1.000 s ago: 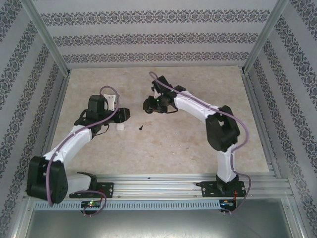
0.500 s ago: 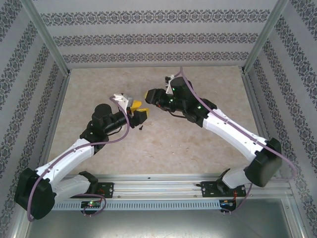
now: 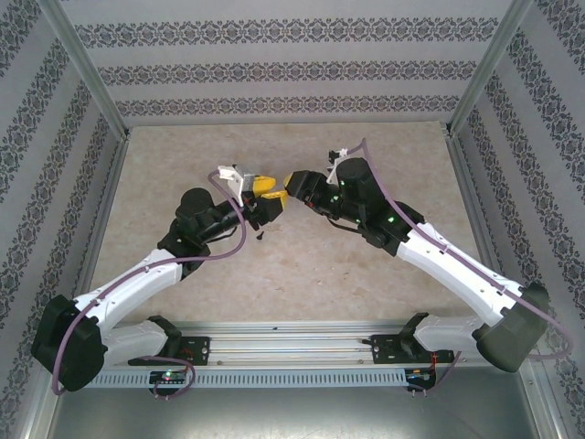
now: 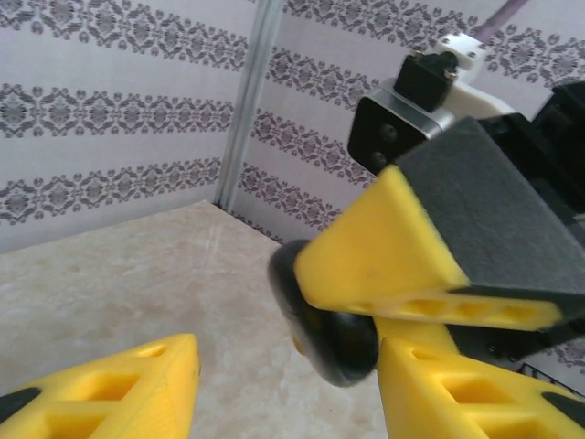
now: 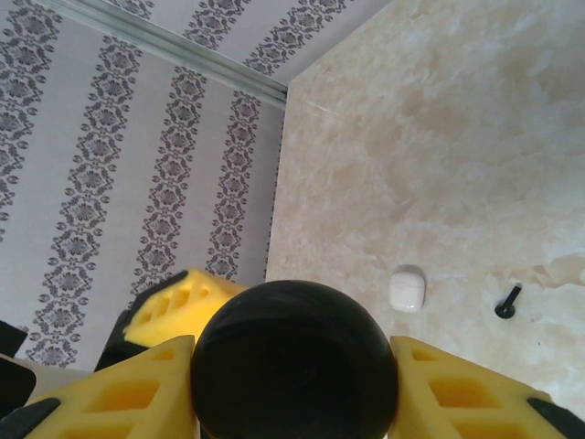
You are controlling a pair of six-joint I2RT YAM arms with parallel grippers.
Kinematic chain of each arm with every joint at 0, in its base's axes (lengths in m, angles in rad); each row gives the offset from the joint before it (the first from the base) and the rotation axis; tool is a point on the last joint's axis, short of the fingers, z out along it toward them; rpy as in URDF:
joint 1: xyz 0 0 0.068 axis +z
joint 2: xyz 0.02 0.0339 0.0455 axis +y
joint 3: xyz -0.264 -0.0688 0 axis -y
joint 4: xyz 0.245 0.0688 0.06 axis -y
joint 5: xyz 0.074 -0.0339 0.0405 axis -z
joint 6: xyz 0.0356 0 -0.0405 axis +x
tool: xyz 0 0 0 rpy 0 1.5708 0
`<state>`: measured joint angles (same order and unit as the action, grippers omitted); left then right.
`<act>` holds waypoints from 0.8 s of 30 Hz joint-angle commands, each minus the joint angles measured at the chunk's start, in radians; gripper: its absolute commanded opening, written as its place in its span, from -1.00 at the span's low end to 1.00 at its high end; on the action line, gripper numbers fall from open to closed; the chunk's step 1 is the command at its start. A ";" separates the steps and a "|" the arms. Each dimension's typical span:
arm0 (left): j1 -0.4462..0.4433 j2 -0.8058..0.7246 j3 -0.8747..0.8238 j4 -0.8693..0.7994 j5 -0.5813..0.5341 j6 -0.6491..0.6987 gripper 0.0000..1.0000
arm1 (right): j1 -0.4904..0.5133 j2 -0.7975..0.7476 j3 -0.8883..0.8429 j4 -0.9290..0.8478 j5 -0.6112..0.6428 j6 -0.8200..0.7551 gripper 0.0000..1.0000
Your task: Insert the wireless bluetooth earbuds into the charging case
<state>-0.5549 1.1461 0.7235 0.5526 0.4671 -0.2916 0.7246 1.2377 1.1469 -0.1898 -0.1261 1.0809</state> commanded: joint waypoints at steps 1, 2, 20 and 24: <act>-0.036 -0.009 0.022 0.031 0.018 0.030 0.07 | 0.006 -0.030 -0.016 0.031 0.041 0.017 -0.25; -0.047 -0.013 0.018 0.021 0.013 0.038 0.07 | 0.004 -0.029 -0.015 0.031 0.037 0.017 -0.25; -0.082 0.110 0.090 0.157 -0.076 -0.054 -0.28 | 0.012 -0.016 -0.026 0.082 -0.029 0.057 -0.25; -0.082 0.137 0.110 0.177 -0.085 -0.078 -0.44 | 0.014 -0.015 -0.041 0.106 -0.041 0.074 -0.25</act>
<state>-0.6273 1.2648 0.7826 0.6388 0.3904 -0.3363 0.7231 1.2312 1.1271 -0.1249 -0.1192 1.1324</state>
